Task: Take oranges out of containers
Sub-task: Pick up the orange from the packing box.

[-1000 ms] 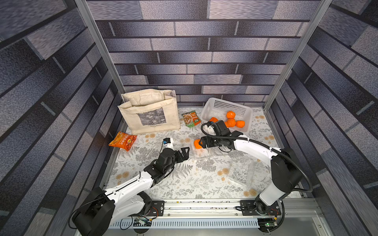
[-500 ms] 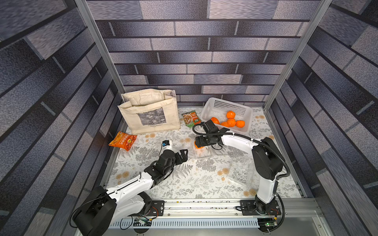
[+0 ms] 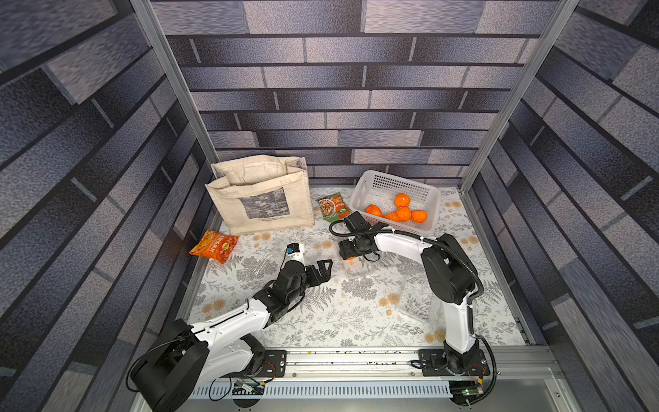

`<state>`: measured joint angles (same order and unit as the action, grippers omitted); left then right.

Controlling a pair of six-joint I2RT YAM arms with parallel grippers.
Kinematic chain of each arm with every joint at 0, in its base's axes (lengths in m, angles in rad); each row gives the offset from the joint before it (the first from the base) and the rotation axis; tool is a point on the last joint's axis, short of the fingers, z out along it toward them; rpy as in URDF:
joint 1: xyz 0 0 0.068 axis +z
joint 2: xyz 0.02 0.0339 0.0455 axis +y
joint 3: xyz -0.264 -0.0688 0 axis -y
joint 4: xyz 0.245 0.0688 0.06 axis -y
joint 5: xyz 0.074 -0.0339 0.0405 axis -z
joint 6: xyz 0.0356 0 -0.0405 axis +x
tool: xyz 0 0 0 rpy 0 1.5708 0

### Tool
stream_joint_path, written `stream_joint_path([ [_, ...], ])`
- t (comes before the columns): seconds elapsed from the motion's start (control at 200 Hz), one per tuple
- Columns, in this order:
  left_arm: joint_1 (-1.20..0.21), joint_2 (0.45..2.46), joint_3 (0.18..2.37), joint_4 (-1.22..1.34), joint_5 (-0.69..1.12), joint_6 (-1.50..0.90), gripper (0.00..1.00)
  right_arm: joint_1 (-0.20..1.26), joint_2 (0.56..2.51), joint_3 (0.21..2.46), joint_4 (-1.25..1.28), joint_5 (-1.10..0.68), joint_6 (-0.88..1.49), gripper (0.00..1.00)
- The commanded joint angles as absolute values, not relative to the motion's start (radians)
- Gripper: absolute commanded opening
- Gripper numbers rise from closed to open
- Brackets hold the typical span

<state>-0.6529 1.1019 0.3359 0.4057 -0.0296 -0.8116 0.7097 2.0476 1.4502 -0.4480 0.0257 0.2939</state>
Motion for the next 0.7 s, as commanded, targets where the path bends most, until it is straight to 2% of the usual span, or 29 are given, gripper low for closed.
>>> stream_joint_path([
  [0.0, -0.653, 1.099, 0.317, 0.430, -0.016, -0.788, 1.00, 0.716, 2.036, 1.442, -0.487, 0.030, 0.305, 0.54],
  [0.065, -0.652, 1.101, 0.317, 0.431, -0.017, -0.789, 1.00, 0.716, 1.967, 1.423, -0.470, 0.027, 0.315, 0.47],
  [0.401, -0.657, 1.113, 0.308, 0.467, -0.012, -0.802, 1.00, 0.671, 1.762, 1.422, -0.468, 0.003, 0.311, 0.50],
  [0.566, -0.662, 1.146, 0.315, 0.508, 0.010, -0.809, 1.00, 0.498, 1.802, 1.572, -0.502, -0.057, 0.283, 0.51],
  [0.696, -0.677, 1.175, 0.316, 0.553, 0.018, -0.820, 1.00, 0.390, 1.930, 1.794, -0.604, -0.064, 0.242, 0.51],
])
